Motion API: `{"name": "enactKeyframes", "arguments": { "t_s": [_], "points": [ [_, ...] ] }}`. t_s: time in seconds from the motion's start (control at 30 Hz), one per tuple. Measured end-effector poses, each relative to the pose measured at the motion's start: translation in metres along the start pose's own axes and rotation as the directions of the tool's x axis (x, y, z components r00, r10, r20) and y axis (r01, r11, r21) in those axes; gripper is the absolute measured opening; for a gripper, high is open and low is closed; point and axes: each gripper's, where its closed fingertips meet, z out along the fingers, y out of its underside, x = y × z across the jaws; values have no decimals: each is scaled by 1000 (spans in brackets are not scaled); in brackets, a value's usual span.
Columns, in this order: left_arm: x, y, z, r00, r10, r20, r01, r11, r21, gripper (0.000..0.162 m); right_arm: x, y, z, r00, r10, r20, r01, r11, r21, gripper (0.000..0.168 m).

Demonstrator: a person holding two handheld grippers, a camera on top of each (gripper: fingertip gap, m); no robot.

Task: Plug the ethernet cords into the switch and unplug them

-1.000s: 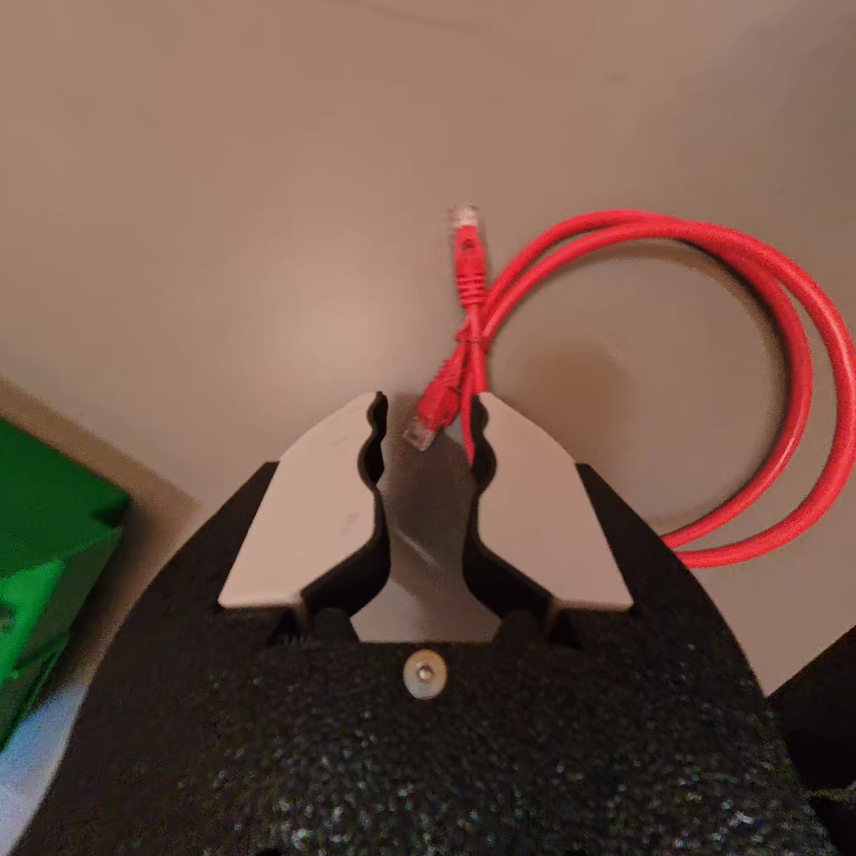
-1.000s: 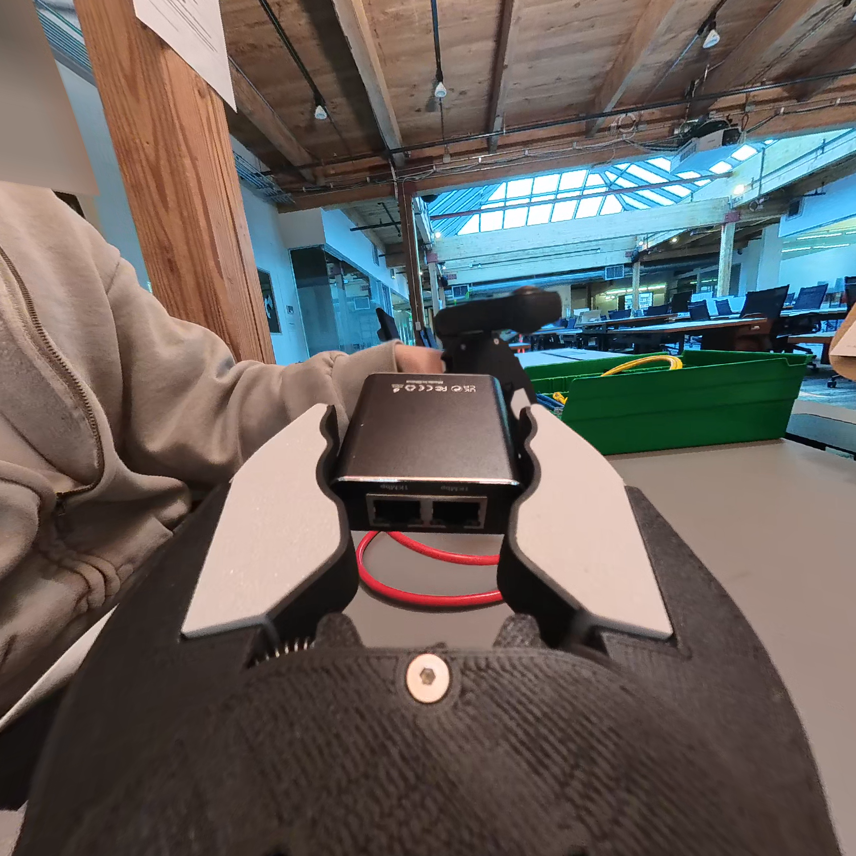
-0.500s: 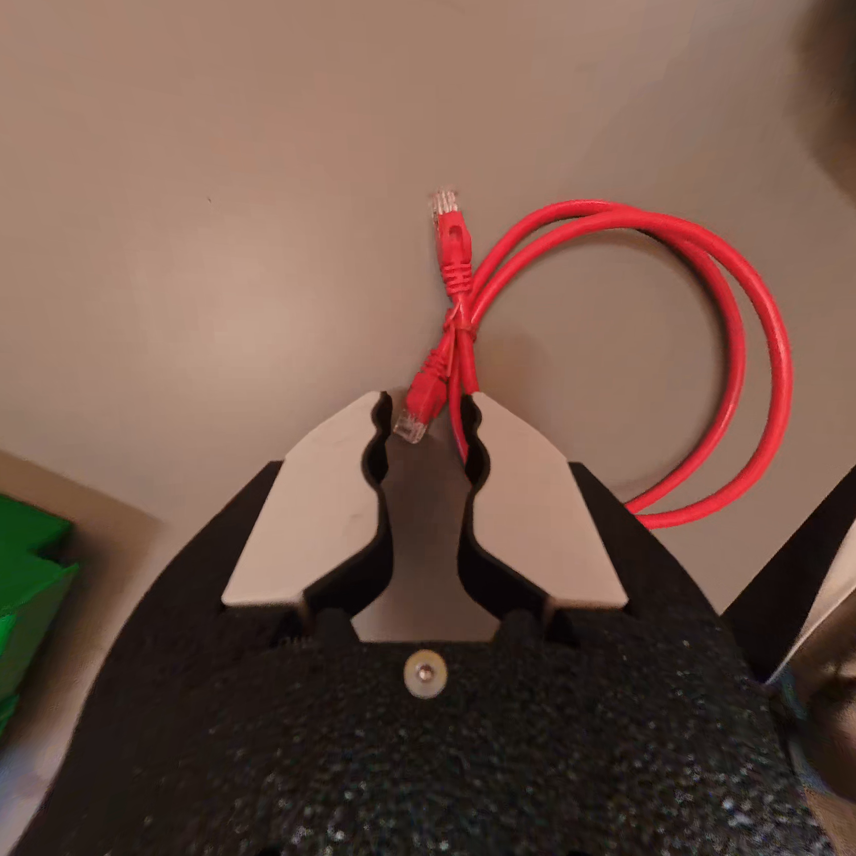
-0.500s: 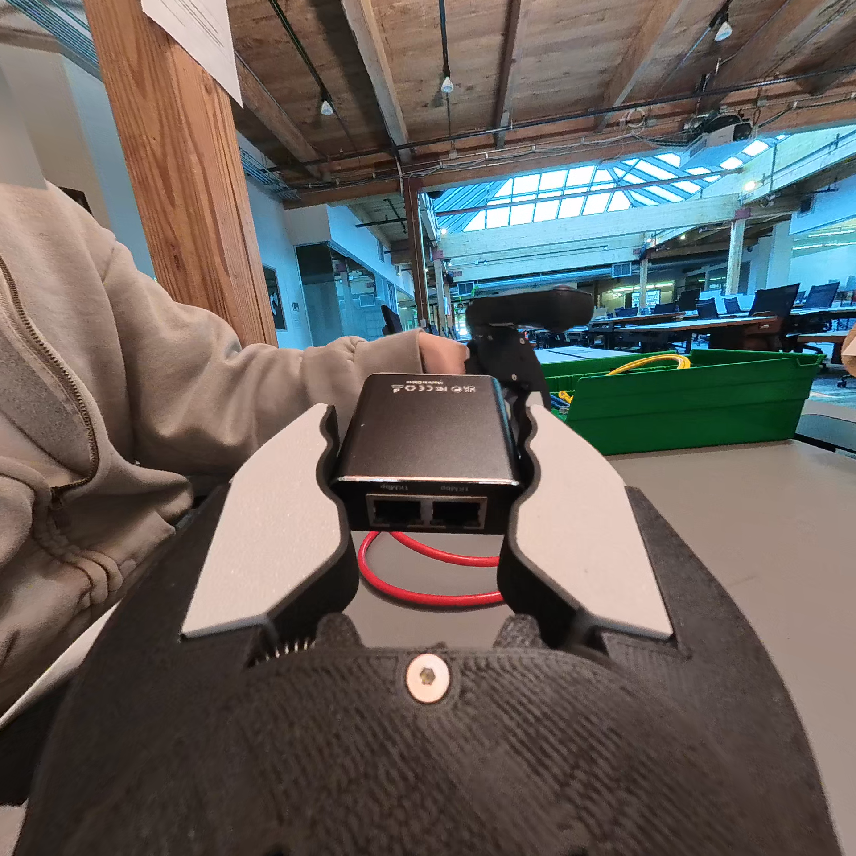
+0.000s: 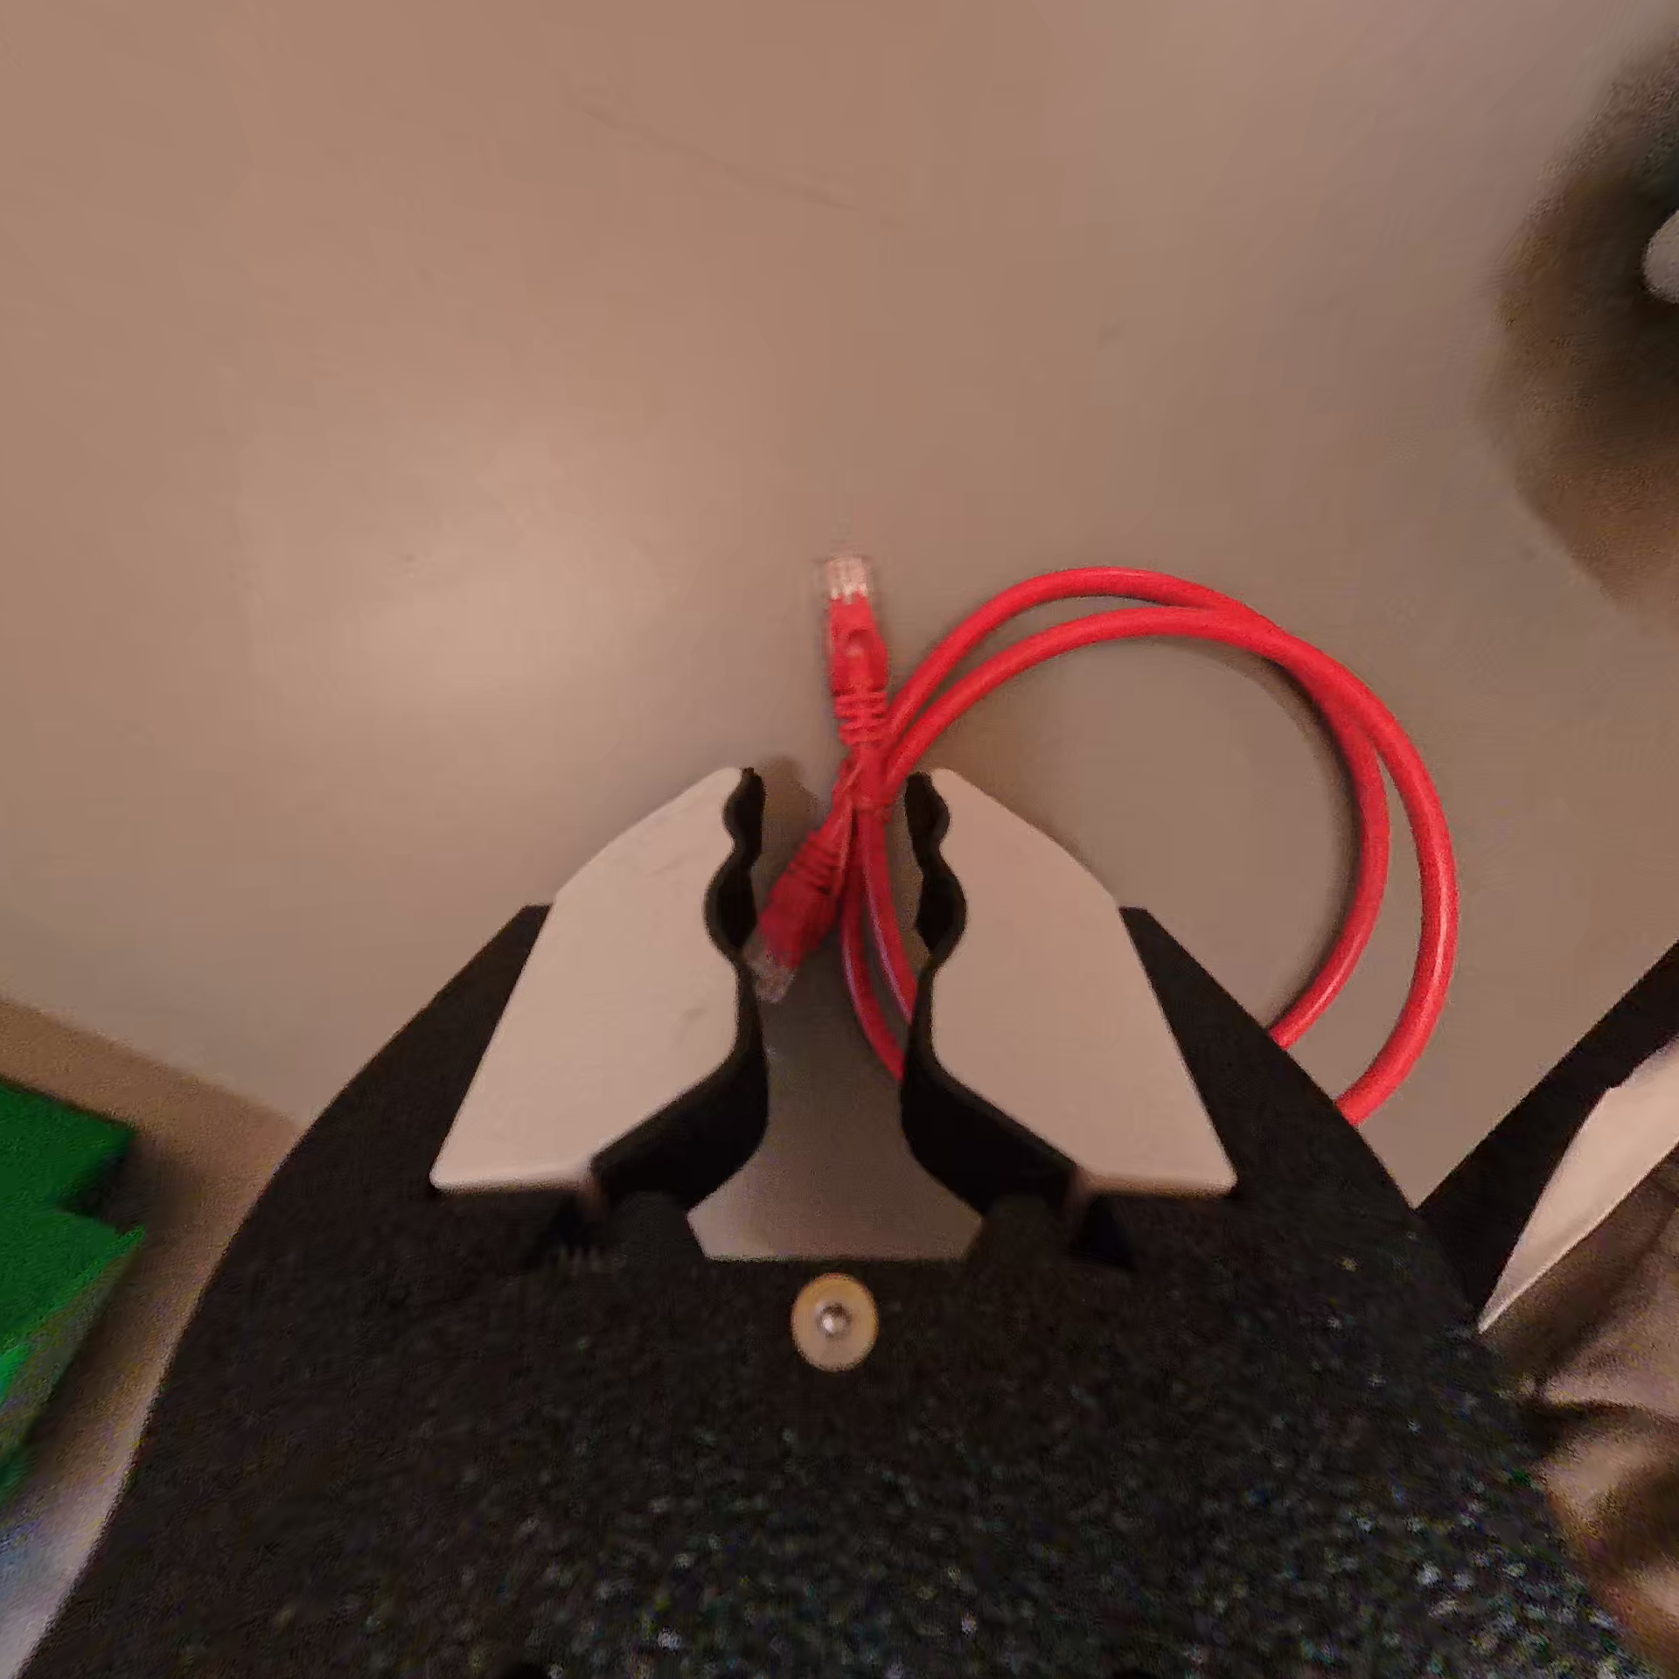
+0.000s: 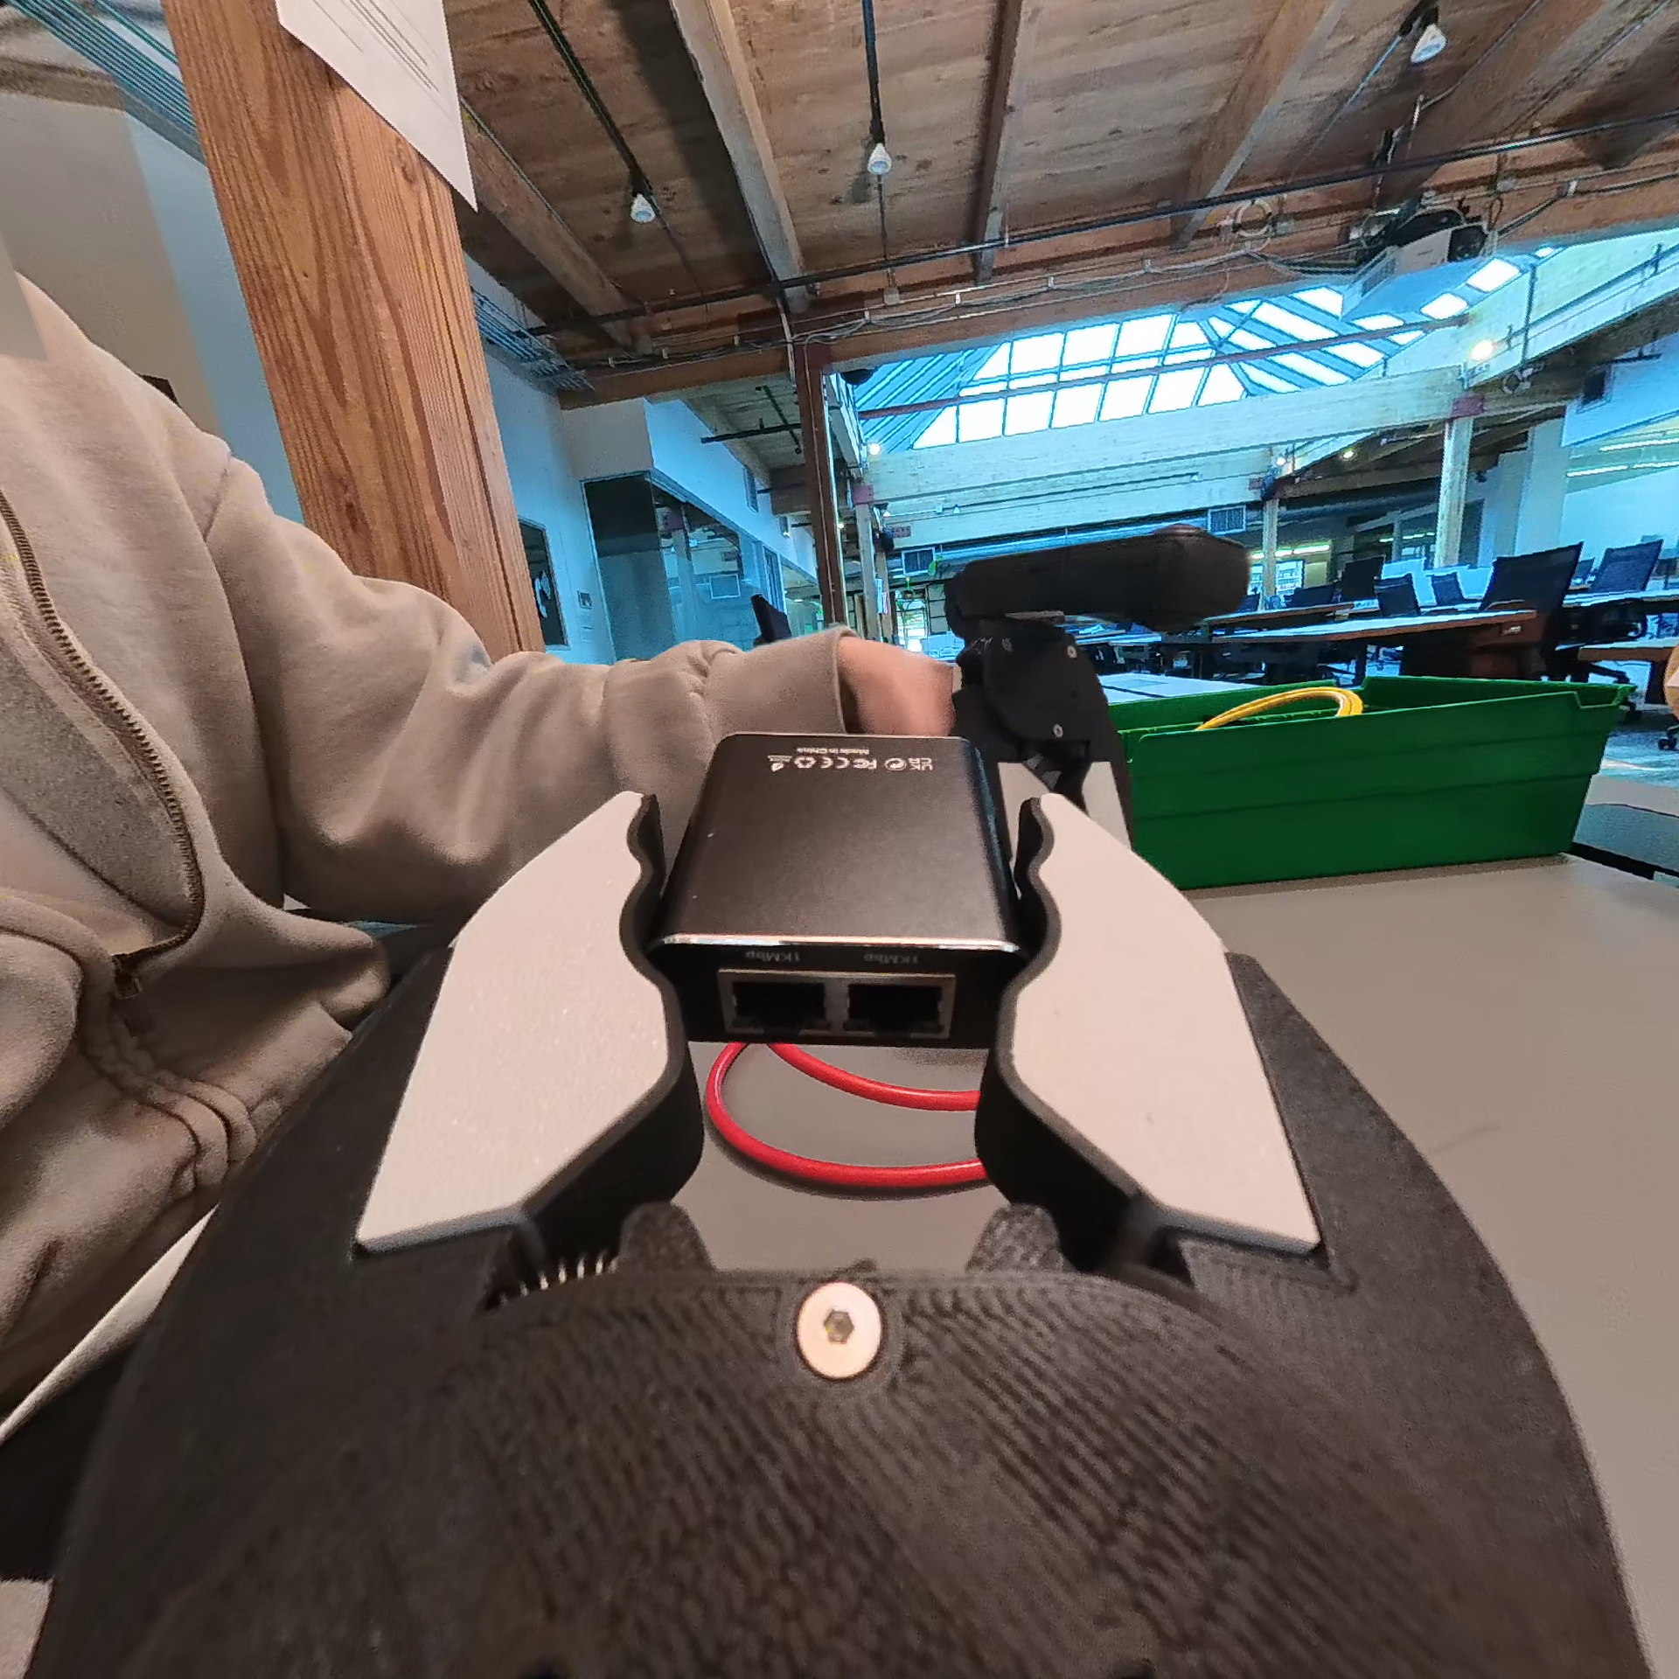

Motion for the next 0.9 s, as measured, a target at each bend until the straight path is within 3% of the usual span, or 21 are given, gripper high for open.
{"name": "enactKeyframes", "arguments": {
  "t_s": [0.13,0.17,0.23,0.27,0.33,0.37,0.4,0.43,0.5,0.6,0.67,0.73,0.8,0.9],
  "points": [
    [-1,9,20,984,154,93,-131,967,-218,29,-1,0,0,1000,-4,1,4,1000,0,76],
    [0,7,23,976,202,86,-177,955,-240,19,-1,0,0,1000,-4,-1,4,1000,2,76],
    [8,-5,28,944,328,34,-313,925,-216,15,0,-1,-1,1000,-5,-6,5,1000,8,76],
    [14,-12,30,898,440,7,-432,884,-180,14,0,-1,-1,1000,-5,-9,5,1000,9,76],
    [33,-25,30,691,723,1,-722,690,-50,14,1,-2,-2,1000,-10,-18,10,1000,9,76],
    [44,-32,27,588,808,32,-809,588,19,14,2,-2,-3,1000,-12,-24,12,1000,15,76],
    [53,-36,22,541,839,61,-841,537,72,16,3,-3,-4,999,-13,-30,13,1000,18,76],
    [58,-40,16,547,833,82,-836,539,105,18,4,-4,-5,999,-15,-38,16,1000,21,76],
    [55,-45,1,661,743,108,-749,644,156,30,5,-5,-7,999,-15,-47,16,999,31,76],
    [56,-39,-21,890,455,36,-451,865,221,41,5,-5,-7,999,-16,-48,17,999,28,76],
    [66,-22,-23,973,224,-51,-212,961,176,41,5,-5,-6,999,-15,-47,16,1000,24,76],
    [90,12,-15,978,136,-157,-132,991,36,33,5,-5,-7,999,-16,-48,17,1000,25,76],
    [108,47,-6,947,241,-212,-259,964,-61,24,5,-4,-6,999,-16,-46,17,1000,21,76],
    [84,84,0,934,332,-134,-355,906,-229,11,4,-4,-6,999,-17,-42,18,1000,20,76]
  ]
}}
